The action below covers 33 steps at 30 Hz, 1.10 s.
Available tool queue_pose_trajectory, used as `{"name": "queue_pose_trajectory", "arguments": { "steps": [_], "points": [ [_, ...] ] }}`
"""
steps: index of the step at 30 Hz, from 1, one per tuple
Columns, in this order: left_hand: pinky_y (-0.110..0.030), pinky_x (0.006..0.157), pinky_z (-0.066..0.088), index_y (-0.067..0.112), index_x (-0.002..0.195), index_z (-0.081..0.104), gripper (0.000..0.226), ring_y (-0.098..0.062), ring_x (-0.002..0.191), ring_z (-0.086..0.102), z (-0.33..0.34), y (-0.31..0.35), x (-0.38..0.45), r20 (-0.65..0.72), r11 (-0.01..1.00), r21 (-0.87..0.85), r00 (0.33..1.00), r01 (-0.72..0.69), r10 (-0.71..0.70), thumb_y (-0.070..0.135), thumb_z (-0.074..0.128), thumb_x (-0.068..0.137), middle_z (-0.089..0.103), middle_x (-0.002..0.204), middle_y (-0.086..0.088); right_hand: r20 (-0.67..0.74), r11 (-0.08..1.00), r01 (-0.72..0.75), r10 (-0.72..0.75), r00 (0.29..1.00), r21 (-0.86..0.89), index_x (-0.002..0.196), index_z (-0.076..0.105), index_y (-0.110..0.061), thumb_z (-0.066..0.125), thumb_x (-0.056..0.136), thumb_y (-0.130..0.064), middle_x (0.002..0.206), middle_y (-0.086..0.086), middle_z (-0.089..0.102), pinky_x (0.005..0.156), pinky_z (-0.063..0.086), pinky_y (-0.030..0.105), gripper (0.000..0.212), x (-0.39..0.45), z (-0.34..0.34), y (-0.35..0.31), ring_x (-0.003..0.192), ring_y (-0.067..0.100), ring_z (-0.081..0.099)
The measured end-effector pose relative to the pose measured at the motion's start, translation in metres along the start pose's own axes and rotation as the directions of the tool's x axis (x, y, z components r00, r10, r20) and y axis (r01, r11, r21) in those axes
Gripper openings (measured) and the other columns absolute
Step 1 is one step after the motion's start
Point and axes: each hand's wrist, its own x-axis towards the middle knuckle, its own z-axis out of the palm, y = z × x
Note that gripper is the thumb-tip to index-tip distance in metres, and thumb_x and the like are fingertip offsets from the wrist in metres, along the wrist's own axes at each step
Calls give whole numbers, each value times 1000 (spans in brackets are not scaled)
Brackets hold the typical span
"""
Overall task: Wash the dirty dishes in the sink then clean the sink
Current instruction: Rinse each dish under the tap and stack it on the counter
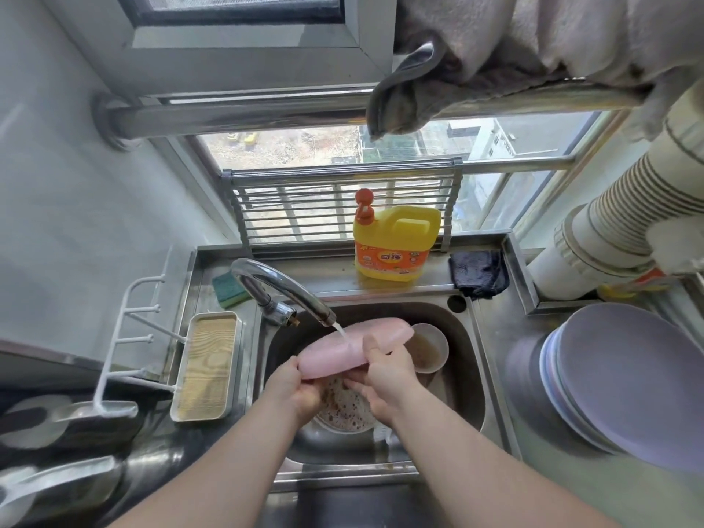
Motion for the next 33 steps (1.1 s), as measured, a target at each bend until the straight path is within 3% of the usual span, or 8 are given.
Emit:
{"name": "queue_pose_trajectory", "arguments": {
  "steps": [4, 7, 11, 15, 19, 26, 30, 33],
  "points": [
    [-50, 44, 59, 5, 120, 62, 29, -41, 89, 68, -32, 0, 3, -172, 976, 184, 981, 119, -87, 25, 66, 99, 68, 105, -24, 175, 955, 79, -29, 984, -285, 134, 50, -22, 58, 108, -30, 120, 14, 69, 64, 63, 37, 28, -12, -17, 8, 91, 28, 77],
    [-51, 52, 62, 7, 110, 73, 24, -38, 85, 75, -45, -14, 6, -180, 922, 340, 975, 183, -127, 24, 69, 94, 78, 95, -19, 282, 880, 142, -10, 959, -453, 127, 53, -27, 55, 109, -30, 97, 7, 71, 62, 58, 33, 19, -17, -44, 0, 65, 16, 68],
    [-52, 56, 61, 7, 87, 81, 23, -37, 73, 77, -47, -27, 11, -137, 894, 396, 976, 209, -168, 24, 67, 94, 79, 93, -15, 292, 807, 103, 88, 952, -581, 130, 51, -29, 51, 111, -26, 92, 4, 71, 69, 59, 34, 19, -20, -95, -28, 69, 17, 67],
    [-42, 76, 56, 17, 117, 70, 36, -32, 97, 67, -36, -24, 15, -84, 861, 481, 987, 163, -140, 46, 51, 106, 70, 113, -15, 240, 782, 55, 123, 963, -621, 130, 53, -20, 52, 111, -26, 101, 23, 70, 87, 54, 48, 20, -22, -149, -59, 86, 36, 70],
    [-43, 83, 54, 19, 118, 70, 49, -31, 93, 66, -16, -24, 17, 32, 848, 513, 984, 132, -172, 58, 42, 107, 72, 100, -14, 161, 731, 46, 88, 983, -680, 127, 56, -21, 54, 109, -21, 111, 20, 74, 80, 58, 42, 18, -20, -180, -68, 89, 33, 73],
    [-56, 105, 39, 17, 114, 68, 61, -31, 113, 53, 10, -20, 9, 119, 870, 475, 970, 133, -214, 70, 41, 102, 59, 117, -16, 88, 810, 85, -41, 995, -581, 115, 68, -28, 60, 100, 3, 95, 6, 70, 61, 38, 30, 35, 1, -186, -44, 68, 16, 56],
    [-60, 97, 49, 4, 133, 55, 35, -45, 114, 58, 13, -18, 0, 133, 868, 497, 989, -15, -59, 12, 37, 104, 59, 134, -30, -4, 958, -19, 19, 1000, -286, 122, 72, -25, 39, 103, 5, 110, 10, 78, 80, 53, 40, 49, 14, -174, -35, 90, 28, 75],
    [-57, 103, 49, 5, 138, 44, 62, -51, 121, 59, 1, -12, 5, 141, 867, 490, 990, -87, 20, -15, 31, 80, 54, 137, -32, -35, 993, -103, 105, 994, 64, 116, 70, -10, 38, 98, -3, 106, 18, 74, 70, 62, 46, 38, 21, -164, -34, 77, 32, 76]
  ]
}}
